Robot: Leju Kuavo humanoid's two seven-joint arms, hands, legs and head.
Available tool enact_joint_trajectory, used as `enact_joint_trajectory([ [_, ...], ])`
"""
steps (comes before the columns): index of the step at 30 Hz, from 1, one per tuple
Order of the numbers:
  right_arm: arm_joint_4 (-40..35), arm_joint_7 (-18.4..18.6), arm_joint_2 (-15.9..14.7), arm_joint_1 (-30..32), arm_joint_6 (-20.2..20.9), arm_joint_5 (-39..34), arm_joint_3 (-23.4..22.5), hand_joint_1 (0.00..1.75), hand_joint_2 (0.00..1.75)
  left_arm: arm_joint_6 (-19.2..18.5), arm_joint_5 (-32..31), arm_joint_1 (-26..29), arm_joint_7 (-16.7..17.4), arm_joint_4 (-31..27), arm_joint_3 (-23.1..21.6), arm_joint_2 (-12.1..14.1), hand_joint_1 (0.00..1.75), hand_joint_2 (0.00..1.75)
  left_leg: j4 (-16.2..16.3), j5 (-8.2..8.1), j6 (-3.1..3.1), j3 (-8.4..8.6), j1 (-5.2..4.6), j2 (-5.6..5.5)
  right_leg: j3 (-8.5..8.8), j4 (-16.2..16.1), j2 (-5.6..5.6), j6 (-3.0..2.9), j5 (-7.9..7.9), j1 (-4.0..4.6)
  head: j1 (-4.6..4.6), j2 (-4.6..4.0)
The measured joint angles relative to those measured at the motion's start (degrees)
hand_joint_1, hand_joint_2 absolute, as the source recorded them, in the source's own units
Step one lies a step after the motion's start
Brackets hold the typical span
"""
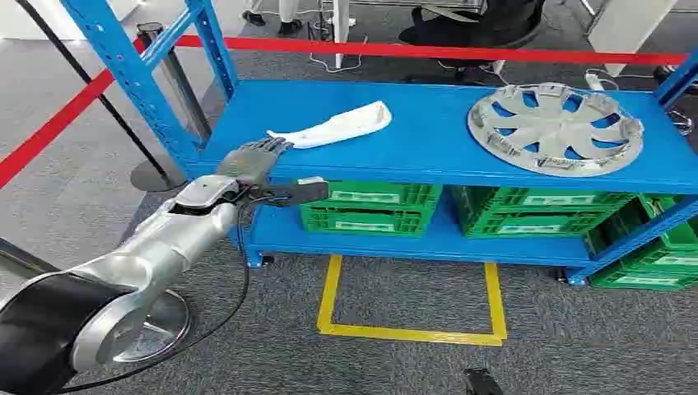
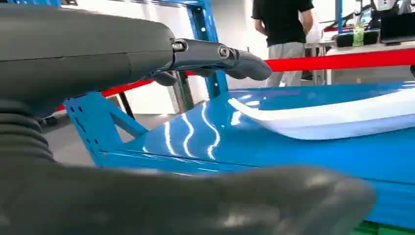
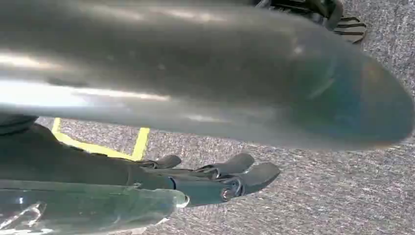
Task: Take the parts from the cabinet and place them on the table.
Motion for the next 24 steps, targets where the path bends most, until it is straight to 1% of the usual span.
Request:
enact_joint_trajectory([
  [5, 0.00, 0.00, 0.00, 0.01, 0.02, 0.00, 0.00, 0.00, 0.00, -0.15, 0.04, 0.17, -0.13, 0.00, 0.18, -0.09, 0.00, 0.00, 0.00, 0.00, 0.00, 0.00, 0.00, 0.00, 0.00, 0.00, 0.00, 0.00, 0.00, 0.00, 0.00, 0.00],
  [10, 0.00, 0.00, -0.02, 0.02, 0.09, 0.00, 0.00, 0.00, 0.00, -1.27, -0.20, 0.18, -0.02, 0.00, 0.22, -0.22, 0.00, 0.00, 0.00, 0.00, 0.00, 0.00, 0.00, 0.00, 0.00, 0.00, 0.00, 0.00, 0.00, 0.00, 0.00, 0.00],
  [23, 0.00, -0.02, -0.26, 0.05, 0.00, -0.11, 0.00, 0.00, 0.00, -1.75, -0.81, 0.20, 0.11, 0.00, 0.22, -0.50, 0.00, 0.00, 0.00, 0.00, 0.00, 0.00, -0.01, 0.00, 0.00, -0.01, 0.00, 0.00, 0.01, -0.01, 0.00, 0.00],
  [24, 0.00, -0.02, -0.26, 0.06, -0.02, -0.13, 0.00, 0.00, 0.00, -1.75, -0.90, 0.20, 0.11, 0.00, 0.22, -0.48, 0.00, 0.00, 0.25, -0.14, 0.27, -0.06, -0.22, -0.02, 0.05, -0.18, 0.02, 0.25, 0.12, -0.19, -0.02, 0.00],
])
